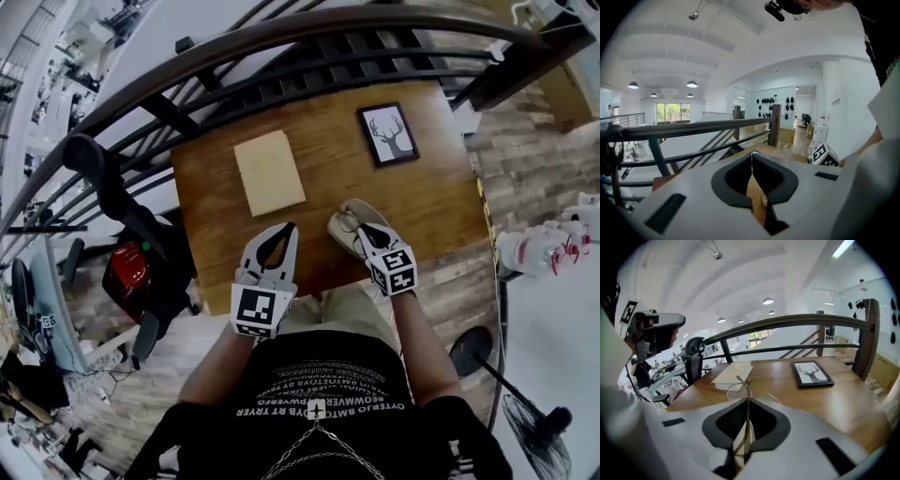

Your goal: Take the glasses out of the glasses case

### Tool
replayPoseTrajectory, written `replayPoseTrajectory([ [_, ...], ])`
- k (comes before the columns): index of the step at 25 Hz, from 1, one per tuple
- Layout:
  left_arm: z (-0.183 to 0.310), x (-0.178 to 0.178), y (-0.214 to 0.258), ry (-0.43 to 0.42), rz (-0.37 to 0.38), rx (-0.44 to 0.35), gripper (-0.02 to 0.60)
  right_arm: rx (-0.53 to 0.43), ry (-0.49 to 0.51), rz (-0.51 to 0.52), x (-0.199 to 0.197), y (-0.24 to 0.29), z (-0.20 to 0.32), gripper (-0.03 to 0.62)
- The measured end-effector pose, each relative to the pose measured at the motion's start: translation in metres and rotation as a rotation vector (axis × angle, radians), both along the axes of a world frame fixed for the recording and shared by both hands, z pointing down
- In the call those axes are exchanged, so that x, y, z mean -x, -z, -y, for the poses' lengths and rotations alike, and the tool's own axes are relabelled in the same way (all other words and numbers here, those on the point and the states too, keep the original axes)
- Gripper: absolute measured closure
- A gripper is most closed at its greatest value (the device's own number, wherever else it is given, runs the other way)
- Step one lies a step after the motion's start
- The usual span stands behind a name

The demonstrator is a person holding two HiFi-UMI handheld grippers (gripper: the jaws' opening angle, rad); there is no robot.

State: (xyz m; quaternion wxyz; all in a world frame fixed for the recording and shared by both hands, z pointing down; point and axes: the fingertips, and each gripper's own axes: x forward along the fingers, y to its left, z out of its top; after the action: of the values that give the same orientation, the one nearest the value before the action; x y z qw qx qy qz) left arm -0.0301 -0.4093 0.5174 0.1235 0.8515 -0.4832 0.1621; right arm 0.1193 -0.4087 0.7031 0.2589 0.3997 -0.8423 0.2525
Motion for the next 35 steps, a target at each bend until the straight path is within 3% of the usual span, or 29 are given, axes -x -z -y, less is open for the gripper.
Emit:
replayPoseTrajectory([
  [10,-0.018,0.003,0.034,-0.035,-0.004,-0.062,0.552,-0.106,-0.05,0.04,-0.002,0.065,-0.029,0.566],
  [28,-0.05,0.0,0.098,-0.12,-0.053,-0.169,0.552,-0.426,-0.126,0.053,-0.001,0.216,-0.071,0.566],
  [35,-0.064,0.002,0.117,-0.156,-0.073,-0.193,0.552,-0.502,-0.153,0.053,0.006,0.258,-0.09,0.566],
])
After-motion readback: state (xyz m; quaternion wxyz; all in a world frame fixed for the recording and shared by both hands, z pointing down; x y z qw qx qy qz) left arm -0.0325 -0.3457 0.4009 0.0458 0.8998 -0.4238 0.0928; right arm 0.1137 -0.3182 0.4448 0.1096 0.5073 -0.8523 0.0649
